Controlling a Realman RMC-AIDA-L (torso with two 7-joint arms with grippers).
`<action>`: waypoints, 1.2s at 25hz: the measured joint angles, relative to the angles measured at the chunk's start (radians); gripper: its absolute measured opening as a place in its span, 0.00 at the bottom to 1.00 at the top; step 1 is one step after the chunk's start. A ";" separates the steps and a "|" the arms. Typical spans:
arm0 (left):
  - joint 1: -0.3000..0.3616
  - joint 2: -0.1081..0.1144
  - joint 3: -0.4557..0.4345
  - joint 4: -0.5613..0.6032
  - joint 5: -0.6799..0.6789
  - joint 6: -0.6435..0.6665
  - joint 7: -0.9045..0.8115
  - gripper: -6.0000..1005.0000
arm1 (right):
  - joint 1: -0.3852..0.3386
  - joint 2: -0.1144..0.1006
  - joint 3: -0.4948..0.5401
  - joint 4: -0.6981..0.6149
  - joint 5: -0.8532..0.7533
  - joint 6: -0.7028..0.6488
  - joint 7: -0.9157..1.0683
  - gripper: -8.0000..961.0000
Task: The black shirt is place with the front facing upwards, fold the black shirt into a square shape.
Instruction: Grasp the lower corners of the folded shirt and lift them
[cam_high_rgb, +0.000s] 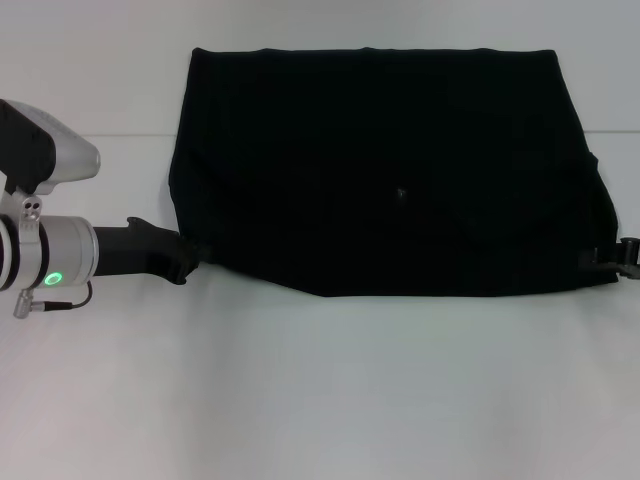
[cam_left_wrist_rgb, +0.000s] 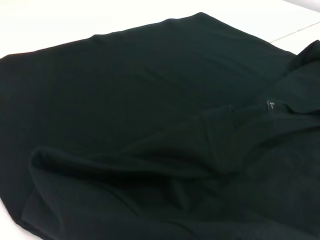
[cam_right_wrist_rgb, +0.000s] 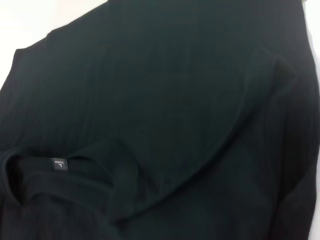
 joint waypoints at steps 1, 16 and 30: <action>0.000 0.000 0.000 0.000 0.000 0.000 0.000 0.04 | 0.000 0.000 0.000 -0.001 0.000 0.000 -0.001 0.52; 0.036 -0.003 -0.021 0.061 -0.001 0.064 -0.045 0.04 | -0.045 0.006 0.012 -0.034 0.036 -0.023 -0.076 0.07; 0.158 -0.008 -0.264 0.139 -0.003 0.482 -0.073 0.04 | -0.269 0.091 0.074 -0.353 0.158 -0.353 -0.173 0.06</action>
